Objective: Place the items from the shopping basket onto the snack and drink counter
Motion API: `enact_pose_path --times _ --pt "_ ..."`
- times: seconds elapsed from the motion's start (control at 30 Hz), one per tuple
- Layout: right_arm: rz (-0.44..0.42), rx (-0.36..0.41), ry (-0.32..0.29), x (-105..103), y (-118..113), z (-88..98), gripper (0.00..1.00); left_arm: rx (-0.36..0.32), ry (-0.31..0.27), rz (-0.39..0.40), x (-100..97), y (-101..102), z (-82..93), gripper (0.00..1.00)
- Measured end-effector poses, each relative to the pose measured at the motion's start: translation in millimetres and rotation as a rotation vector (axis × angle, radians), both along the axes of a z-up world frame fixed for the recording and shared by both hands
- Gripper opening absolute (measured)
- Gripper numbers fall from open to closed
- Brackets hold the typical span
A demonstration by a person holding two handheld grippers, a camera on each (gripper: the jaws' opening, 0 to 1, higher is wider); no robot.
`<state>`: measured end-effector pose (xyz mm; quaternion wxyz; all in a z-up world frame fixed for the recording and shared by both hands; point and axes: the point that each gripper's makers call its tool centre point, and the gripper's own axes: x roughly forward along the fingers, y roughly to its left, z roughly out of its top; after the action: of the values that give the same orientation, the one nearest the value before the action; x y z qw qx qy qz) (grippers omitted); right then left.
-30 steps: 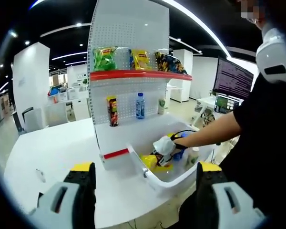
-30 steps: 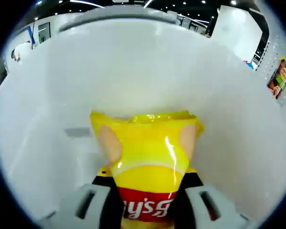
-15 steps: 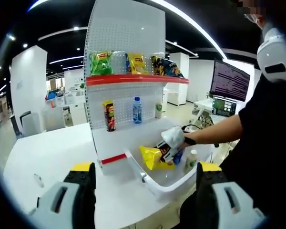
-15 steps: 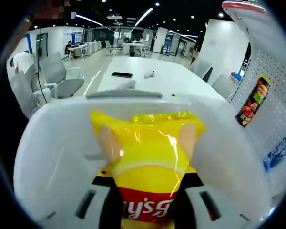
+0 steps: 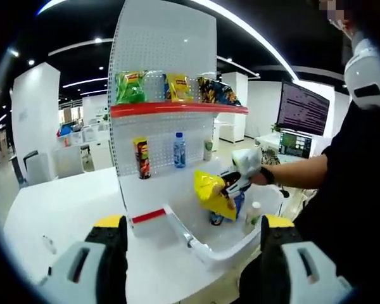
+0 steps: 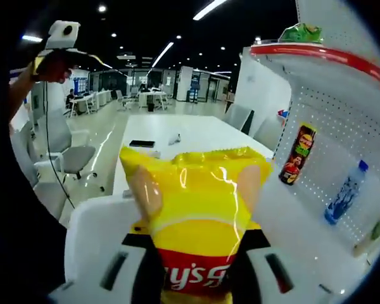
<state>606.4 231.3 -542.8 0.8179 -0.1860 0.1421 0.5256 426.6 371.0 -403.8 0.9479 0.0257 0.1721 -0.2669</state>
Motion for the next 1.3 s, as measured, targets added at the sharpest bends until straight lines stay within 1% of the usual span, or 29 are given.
enact_pose_path --times 0.13,0.23,0.33,0.47,0.57,0.63,0.73,0.87,0.9,1.03,1.17,1.3 --pt "-0.016 0.048 -0.029 0.1 -1.5 29.8 0.37 0.0 -0.001 -0.016 3.2 -3.5 0.0 0.86" --pt "-0.038 0.101 -0.049 -0.3 -1.8 60.3 0.37 -0.001 -0.003 -0.02 5.8 -3.9 0.7 0.86" --pt "-0.052 0.135 -0.068 1.4 -3.9 83.6 0.37 -0.002 -0.007 -0.026 7.3 -5.7 1.1 0.86" --pt "-0.06 0.15 -0.097 4.5 -7.7 106.1 0.37 0.001 -0.001 -0.033 9.5 -7.5 -2.3 0.86" --pt "-0.072 0.169 -0.098 7.7 -12.7 120.4 0.37 0.007 0.002 -0.04 10.2 -8.9 -3.4 0.86" --pt "-0.074 0.179 -0.105 12.4 -17.6 126.9 0.37 0.005 0.003 -0.045 11.1 -10.5 -3.1 0.86" --pt "-0.081 0.201 -0.114 18.3 -21.9 144.0 0.37 0.011 0.005 -0.049 12.8 -12.0 -2.7 0.86" --pt "-0.096 0.246 -0.127 23.6 -26.9 170.3 0.37 0.014 -0.002 -0.049 15.0 -12.3 0.9 0.86" --pt "-0.104 0.265 -0.132 26.8 -28.6 179.9 0.37 0.015 -0.004 -0.048 15.6 -12.3 1.8 0.86" --pt "-0.128 0.298 -0.153 34.5 -33.1 204.3 0.37 0.018 -0.016 -0.049 17.3 -13.2 6.1 0.86" --pt "-0.174 0.341 -0.177 46.3 -41.5 230.9 0.37 0.015 -0.037 -0.037 18.9 -12.2 13.3 0.86" --pt "-0.223 0.364 -0.207 60.5 -49.6 256.1 0.37 0.009 -0.067 -0.013 20.6 -7.3 21.5 0.86"
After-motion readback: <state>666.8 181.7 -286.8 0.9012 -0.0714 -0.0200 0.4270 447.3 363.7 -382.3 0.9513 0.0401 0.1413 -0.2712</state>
